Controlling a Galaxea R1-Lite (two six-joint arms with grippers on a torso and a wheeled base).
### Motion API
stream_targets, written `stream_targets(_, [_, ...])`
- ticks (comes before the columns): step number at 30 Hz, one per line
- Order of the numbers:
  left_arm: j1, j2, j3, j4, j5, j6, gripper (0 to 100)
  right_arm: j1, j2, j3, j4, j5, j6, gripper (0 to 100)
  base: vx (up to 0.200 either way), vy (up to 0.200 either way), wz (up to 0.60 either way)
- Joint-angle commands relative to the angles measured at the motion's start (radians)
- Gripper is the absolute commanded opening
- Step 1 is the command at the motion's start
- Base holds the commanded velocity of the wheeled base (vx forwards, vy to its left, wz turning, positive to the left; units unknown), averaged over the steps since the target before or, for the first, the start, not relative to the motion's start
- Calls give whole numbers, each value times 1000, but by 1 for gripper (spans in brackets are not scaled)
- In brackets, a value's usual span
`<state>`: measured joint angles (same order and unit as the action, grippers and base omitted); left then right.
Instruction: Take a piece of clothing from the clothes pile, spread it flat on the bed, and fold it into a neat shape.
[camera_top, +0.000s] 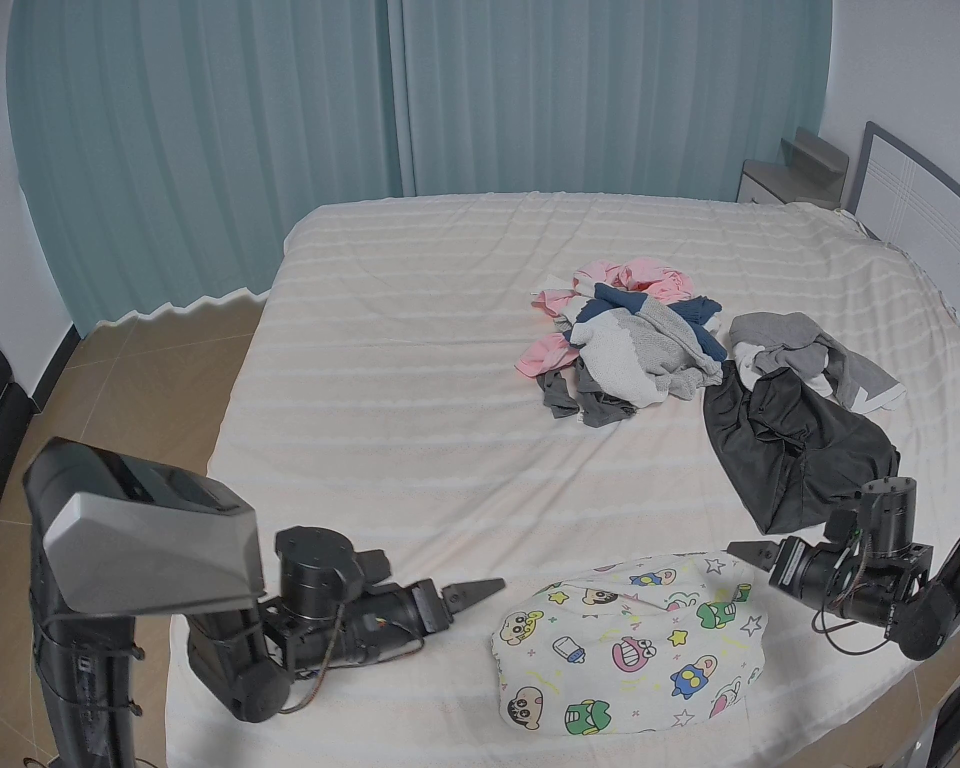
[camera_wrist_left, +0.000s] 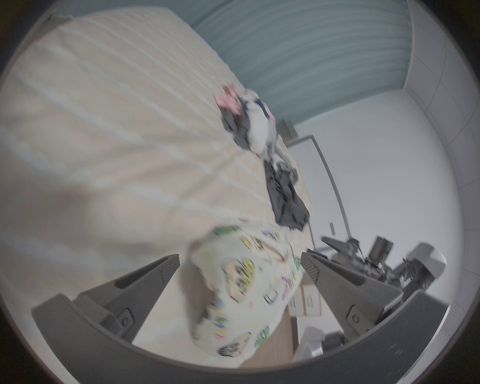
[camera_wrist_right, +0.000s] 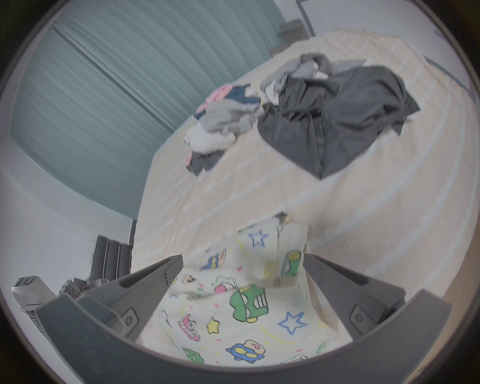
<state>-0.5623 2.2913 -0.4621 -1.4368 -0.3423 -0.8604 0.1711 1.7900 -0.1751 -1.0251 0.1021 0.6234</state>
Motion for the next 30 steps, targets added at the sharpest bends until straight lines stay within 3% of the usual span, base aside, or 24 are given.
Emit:
stream_targets(1, [170,-245,163,-2,26,27,100,-105,-259,52,5,-30,-5,100,0,0,0])
stream_targets(6, [245,-490,310,-1,0,26,100,-174,-463,62,45,-30,-11,100,0,0,0])
stream_targets(10, [266,-679,396,1,-14,26,100,-182,-633,60,148,-30,-21,100,0,0,0])
stream_targets(12, [268,-874,462,30,-46,24,100,-180,-817,60,307,-30,-73,100,0,0,0])
stream_targets(15, [266,-1106,461,216,-58,17,100,-180,-1031,49,500,-28,-148,100,0,0,0])
stream_targets(16, [266,-1106,461,216,-58,17,100,-180,-1031,49,500,-28,-148,100,0,0,0])
stream_targets(17, [254,-1306,451,372,-80,18,100,-180,-1189,25,640,-28,-206,100,0,0,0])
stream_targets(22, [234,-1711,387,763,-124,29,100,-205,-1474,-41,942,-30,-304,100,0,0,0])
stream_targets(24, [246,-1894,327,1007,-124,54,100,-242,-1583,-78,1085,-27,-332,100,0,0,0])
stream_targets(25, [246,-1906,324,1023,-124,55,100,-245,-1591,-81,1094,-27,-332,100,0,0,0])
stream_targets(28, [298,-2192,203,1431,-122,110,100,-265,-1695,-145,1255,-50,-373,100,0,0,0])
stream_targets(30, [308,-2215,148,1572,-52,162,100,-265,-1690,-169,1251,-108,-375,100,0,0,0])
